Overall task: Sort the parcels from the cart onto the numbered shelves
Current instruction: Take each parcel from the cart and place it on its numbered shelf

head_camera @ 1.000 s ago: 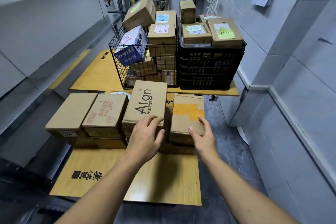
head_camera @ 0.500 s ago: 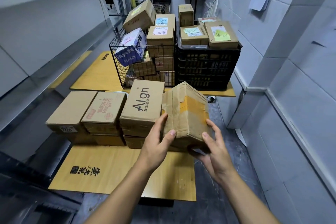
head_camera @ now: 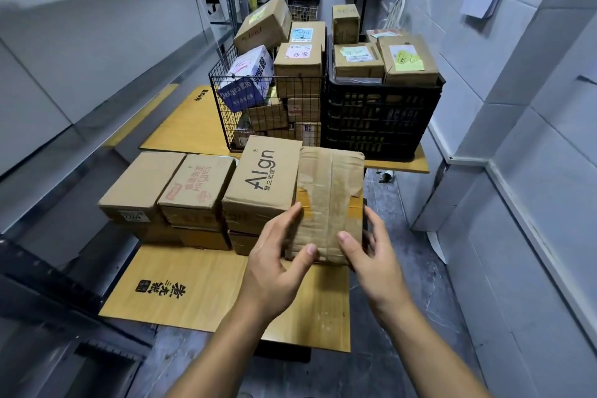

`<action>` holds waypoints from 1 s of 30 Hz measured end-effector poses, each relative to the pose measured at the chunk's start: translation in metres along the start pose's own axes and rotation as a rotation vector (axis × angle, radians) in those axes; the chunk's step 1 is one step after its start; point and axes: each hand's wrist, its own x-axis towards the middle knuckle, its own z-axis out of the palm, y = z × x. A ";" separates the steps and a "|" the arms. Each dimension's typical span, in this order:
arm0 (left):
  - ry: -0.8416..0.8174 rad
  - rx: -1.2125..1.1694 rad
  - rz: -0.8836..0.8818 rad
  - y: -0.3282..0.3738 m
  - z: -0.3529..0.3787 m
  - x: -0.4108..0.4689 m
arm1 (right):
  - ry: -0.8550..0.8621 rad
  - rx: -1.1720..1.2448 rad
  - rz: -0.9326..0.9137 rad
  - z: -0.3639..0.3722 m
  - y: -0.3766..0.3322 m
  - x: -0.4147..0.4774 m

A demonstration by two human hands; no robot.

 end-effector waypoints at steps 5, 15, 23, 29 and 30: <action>0.034 -0.294 -0.129 -0.002 -0.009 -0.002 | -0.022 0.310 0.098 -0.006 0.008 0.000; 0.015 -0.287 -0.259 -0.008 -0.021 -0.019 | -0.245 0.555 0.200 -0.009 0.014 -0.006; 0.222 0.019 -0.154 0.009 -0.052 -0.036 | -0.150 0.001 -0.163 0.020 0.007 -0.003; 0.366 0.208 -0.168 0.010 -0.086 -0.065 | -0.274 -0.153 -0.169 0.068 -0.002 -0.006; 0.396 0.234 -0.169 0.010 -0.094 -0.070 | -0.327 -0.135 -0.143 0.077 -0.005 -0.008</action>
